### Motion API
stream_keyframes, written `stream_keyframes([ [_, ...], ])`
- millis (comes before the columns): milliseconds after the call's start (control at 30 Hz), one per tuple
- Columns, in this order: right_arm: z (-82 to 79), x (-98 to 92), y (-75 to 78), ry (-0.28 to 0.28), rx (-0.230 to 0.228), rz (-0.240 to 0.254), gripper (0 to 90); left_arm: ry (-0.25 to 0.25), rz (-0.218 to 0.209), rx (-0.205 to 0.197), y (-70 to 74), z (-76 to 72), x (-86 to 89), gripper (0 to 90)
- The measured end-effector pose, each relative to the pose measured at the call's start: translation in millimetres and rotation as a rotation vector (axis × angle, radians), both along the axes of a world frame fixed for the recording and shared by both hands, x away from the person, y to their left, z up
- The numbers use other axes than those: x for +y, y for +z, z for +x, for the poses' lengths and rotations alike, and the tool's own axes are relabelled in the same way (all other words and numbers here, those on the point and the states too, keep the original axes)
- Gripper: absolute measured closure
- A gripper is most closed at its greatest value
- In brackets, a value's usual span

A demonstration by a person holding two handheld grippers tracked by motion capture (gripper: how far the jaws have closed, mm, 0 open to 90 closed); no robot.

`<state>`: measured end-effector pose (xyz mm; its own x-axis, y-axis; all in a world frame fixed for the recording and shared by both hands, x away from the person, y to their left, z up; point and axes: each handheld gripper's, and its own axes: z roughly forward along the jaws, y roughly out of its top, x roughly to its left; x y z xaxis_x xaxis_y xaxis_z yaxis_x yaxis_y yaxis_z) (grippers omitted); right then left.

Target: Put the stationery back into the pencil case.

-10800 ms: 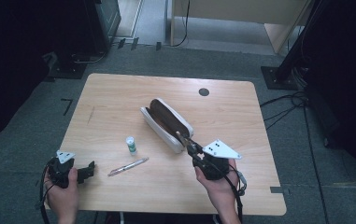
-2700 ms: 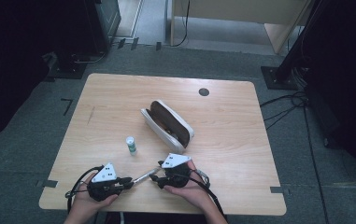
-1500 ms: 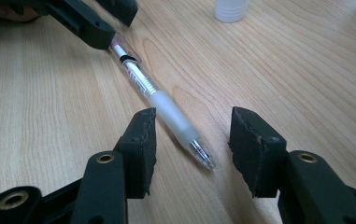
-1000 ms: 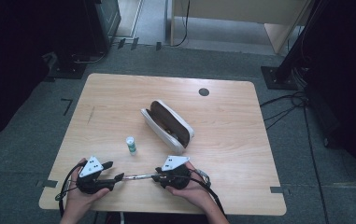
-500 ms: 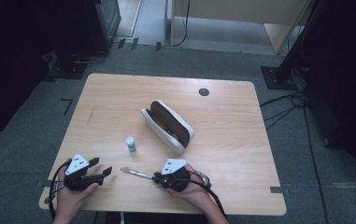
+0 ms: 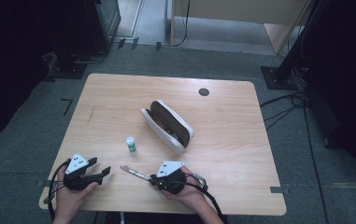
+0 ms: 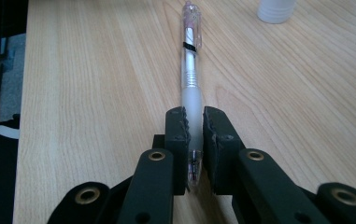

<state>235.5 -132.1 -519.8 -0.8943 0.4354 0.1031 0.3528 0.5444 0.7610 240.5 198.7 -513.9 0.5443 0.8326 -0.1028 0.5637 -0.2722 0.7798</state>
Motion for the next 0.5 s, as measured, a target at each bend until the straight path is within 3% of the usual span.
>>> stream_keyframes([
  [300, -3.9, -8.4, 12.8, -0.034, -0.015, 0.016, 81.1, 0.000, 0.010, 0.015, -1.6, 1.5, -1.7, 29.8],
  [500, -6.5, -21.3, 30.6, -0.061, -0.030, 0.037, 81.2, -0.010, 0.059, 0.038, -2.8, 2.9, -7.2, 27.8],
])
